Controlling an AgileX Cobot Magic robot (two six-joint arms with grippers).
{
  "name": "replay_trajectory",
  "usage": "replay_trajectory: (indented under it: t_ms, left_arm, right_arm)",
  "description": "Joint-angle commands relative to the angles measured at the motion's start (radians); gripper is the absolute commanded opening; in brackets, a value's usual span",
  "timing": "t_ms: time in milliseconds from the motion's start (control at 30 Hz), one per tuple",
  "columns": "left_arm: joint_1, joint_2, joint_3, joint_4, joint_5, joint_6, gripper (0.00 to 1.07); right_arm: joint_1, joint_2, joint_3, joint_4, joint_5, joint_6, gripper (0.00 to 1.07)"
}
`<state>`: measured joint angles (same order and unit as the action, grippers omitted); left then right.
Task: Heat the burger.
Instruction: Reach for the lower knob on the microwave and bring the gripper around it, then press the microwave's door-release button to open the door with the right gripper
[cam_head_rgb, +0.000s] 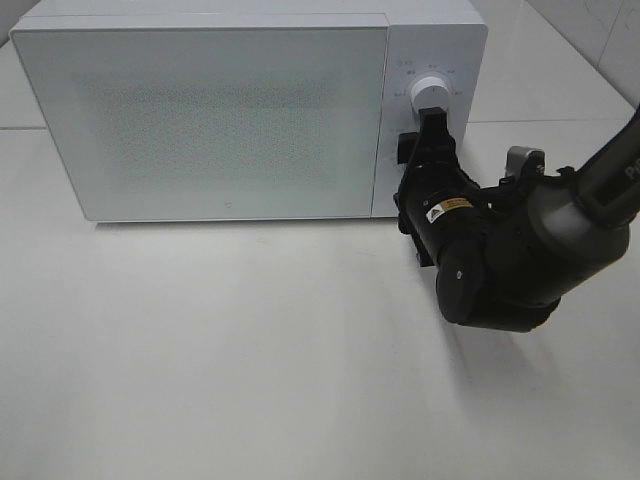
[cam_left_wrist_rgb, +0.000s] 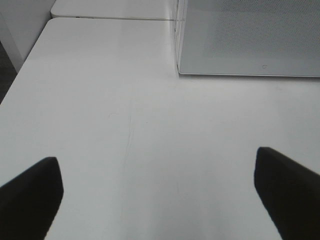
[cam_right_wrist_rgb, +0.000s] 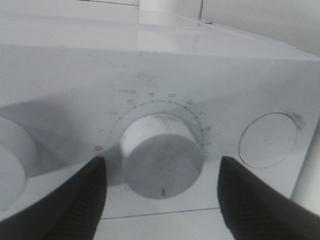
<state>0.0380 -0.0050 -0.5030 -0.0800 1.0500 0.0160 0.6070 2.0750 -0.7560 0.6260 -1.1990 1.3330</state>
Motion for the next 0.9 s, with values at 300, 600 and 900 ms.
replay_trajectory:
  t_ms: [300, 600, 900]
  left_arm:
    - [0.003, -0.02, 0.003, 0.004, -0.012, 0.002, 0.96]
    - [0.003, -0.02, 0.003, 0.004, -0.012, 0.002, 0.96]
    - [0.003, -0.02, 0.003, 0.004, -0.012, 0.002, 0.96]
  right_arm:
    - [-0.007, -0.112, 0.09, -0.025, -0.02, -0.051, 0.75]
    - [-0.007, -0.246, 0.197, -0.116, 0.19, -0.306, 0.75]
    - [-0.01, -0.423, 0.206, -0.151, 0.643, -0.864, 0.75]
